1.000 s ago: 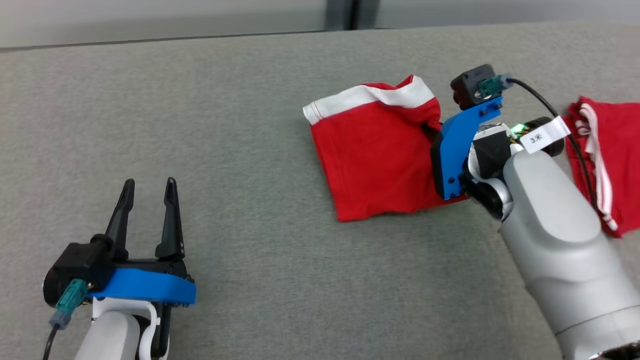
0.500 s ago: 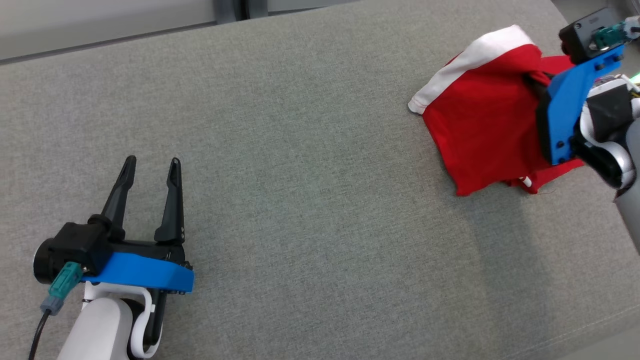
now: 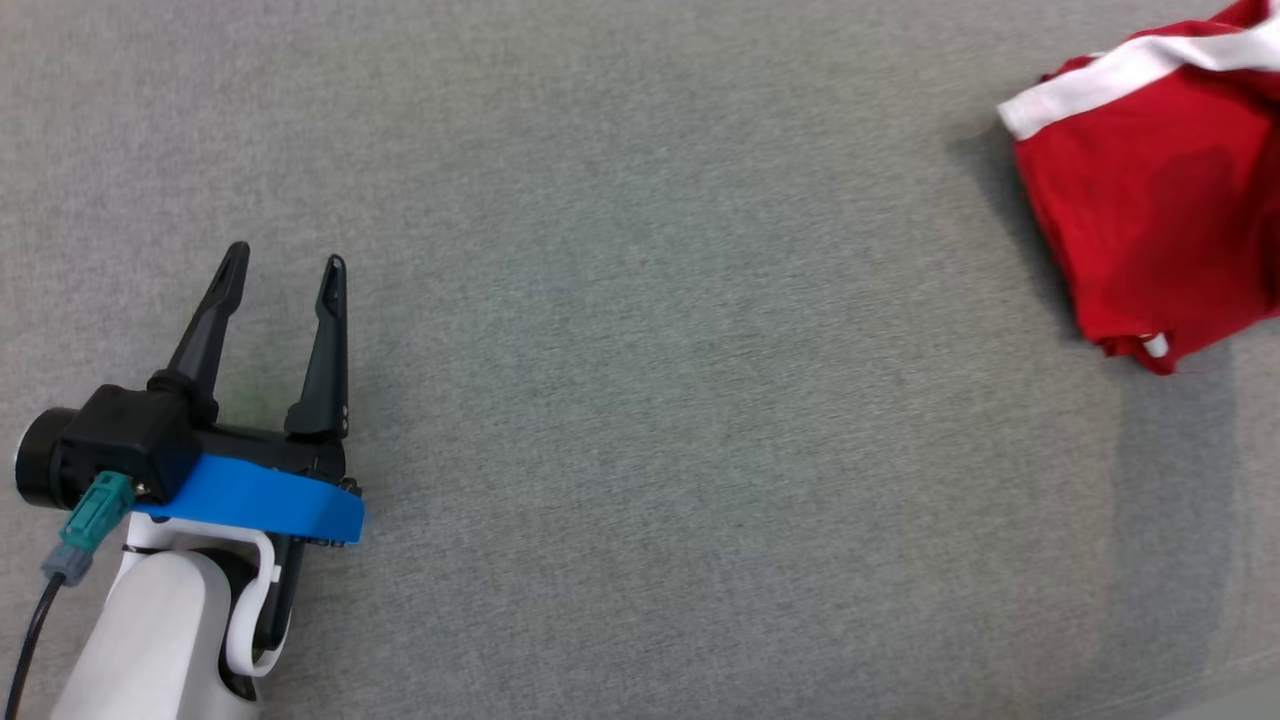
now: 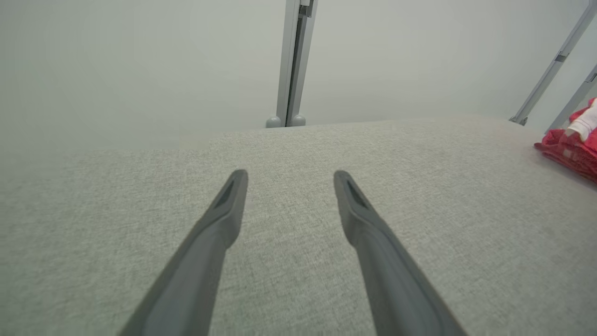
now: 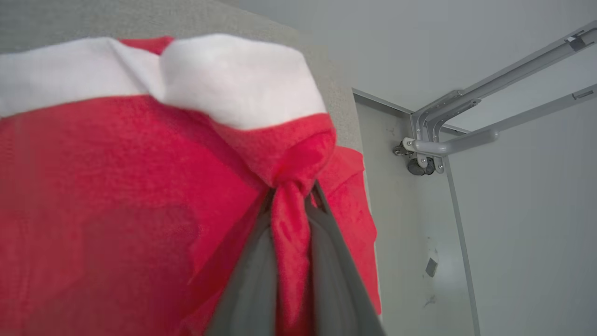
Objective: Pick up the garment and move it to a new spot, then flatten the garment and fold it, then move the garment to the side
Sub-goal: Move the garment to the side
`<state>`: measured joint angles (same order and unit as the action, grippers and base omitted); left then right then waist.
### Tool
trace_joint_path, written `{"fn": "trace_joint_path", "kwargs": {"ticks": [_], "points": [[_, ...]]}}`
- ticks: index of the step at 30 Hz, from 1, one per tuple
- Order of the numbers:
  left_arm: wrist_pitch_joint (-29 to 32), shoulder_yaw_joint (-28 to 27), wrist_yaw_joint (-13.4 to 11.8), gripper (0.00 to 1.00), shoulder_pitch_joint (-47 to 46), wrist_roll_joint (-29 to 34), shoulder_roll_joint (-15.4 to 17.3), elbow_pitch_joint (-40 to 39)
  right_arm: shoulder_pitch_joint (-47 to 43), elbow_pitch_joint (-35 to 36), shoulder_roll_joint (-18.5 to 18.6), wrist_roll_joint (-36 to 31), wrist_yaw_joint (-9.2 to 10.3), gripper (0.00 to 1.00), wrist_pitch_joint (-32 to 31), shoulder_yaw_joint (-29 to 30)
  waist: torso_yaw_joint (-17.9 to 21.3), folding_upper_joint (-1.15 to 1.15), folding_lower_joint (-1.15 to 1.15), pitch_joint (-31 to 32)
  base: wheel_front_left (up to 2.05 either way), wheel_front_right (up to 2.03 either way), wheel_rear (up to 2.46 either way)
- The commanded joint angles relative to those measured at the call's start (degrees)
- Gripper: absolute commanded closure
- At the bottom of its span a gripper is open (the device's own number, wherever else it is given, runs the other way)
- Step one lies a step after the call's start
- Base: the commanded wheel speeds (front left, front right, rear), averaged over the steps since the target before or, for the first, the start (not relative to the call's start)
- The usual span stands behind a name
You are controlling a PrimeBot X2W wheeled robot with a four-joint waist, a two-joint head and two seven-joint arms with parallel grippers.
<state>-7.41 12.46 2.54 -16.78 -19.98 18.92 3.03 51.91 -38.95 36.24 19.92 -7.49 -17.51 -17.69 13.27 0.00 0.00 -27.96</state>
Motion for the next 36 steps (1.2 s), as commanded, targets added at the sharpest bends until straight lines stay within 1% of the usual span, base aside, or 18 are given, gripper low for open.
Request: {"fn": "trace_joint_path", "kwargs": {"ticks": [1,2,3,4,8,12,15,18,20,24,30,33,36], "points": [[0.1,0.1,-0.2,0.0,-1.3,0.3,0.2,-0.6,0.8,-1.6,0.1,-0.7,-0.01,1.0,1.1,1.1,-1.3,0.0,0.0,-1.4,0.0,0.0,0.0],[0.2,0.2,-0.3,0.0,-1.5,0.4,0.2,-0.8,0.6,-2.9,-0.2,-1.2,-0.02,0.78,1.7,1.9,-1.5,0.0,0.0,-1.7,0.0,0.0,0.0],[0.2,0.3,-0.3,0.0,-1.6,0.4,0.2,-0.9,0.4,-4.0,-0.6,-1.8,-0.02,0.42,2.2,2.8,-1.7,0.0,0.0,-1.8,0.0,0.0,0.0],[0.3,0.3,-0.3,0.0,-1.5,0.4,0.2,-0.9,0.2,-5.2,-0.9,-2.4,-0.02,0.0,2.9,3.9,-1.8,0.0,0.0,-1.9,0.0,0.0,0.0],[0.3,0.7,-0.3,0.0,-1.6,0.3,0.0,-0.4,0.1,-9.2,-2.5,-6.0,-0.02,0.0,6.3,8.7,-2.2,0.0,0.0,-1.1,0.0,0.0,0.0],[-0.7,0.8,-0.4,0.0,-0.5,-0.3,-0.3,1.0,-0.8,-12.1,-4.6,-8.8,-0.02,0.0,8.4,13.6,-2.4,0.0,0.0,1.6,0.0,0.0,0.0],[-1.6,1.2,-0.5,0.0,0.8,-0.7,-0.9,2.5,-2.3,-12.5,-6.4,-9.8,-0.02,0.0,10.0,16.3,-2.6,0.0,0.0,4.6,0.0,0.0,0.0],[-2.8,1.5,-0.9,0.0,2.2,-1.4,-2.0,4.0,-4.6,-10.5,-8.2,-10.0,-0.02,0.0,12.5,18.1,-3.0,0.0,0.0,8.1,0.0,0.0,0.0],[-3.5,1.6,-1.0,0.0,3.4,-1.8,-2.5,5.5,-7.1,-8.2,-9.8,-9.0,-0.02,0.0,14.8,19.3,-3.4,0.0,0.0,10.6,0.0,0.0,0.0],[-5.2,0.6,-1.5,0.0,5.9,-3.1,-3.7,7.5,-14.3,-0.4,-14.5,-7.4,-0.02,0.0,18.3,20.5,-3.9,0.0,0.0,15.1,0.0,0.0,0.0],[-6.4,-0.2,-2.1,0.0,9.7,-4.3,-4.3,9.2,-27.6,13.8,-22.0,-5.6,-0.02,0.0,20.2,20.3,-5.7,0.0,0.0,19.8,0.0,0.0,0.0],[-6.9,-0.7,-2.2,0.0,11.4,-4.8,-4.8,9.6,-33.8,19.0,-24.9,-5.7,-0.02,0.0,21.2,20.8,-7.1,0.0,0.0,21.7,0.0,0.0,0.0],[-7.3,-1.6,-2.6,0.0,13.2,-5.3,-5.0,10.0,-38.9,22.8,-27.9,-6.9,-0.02,0.0,21.7,20.5,-8.0,0.0,0.0,23.3,0.0,0.0,0.0]]}}
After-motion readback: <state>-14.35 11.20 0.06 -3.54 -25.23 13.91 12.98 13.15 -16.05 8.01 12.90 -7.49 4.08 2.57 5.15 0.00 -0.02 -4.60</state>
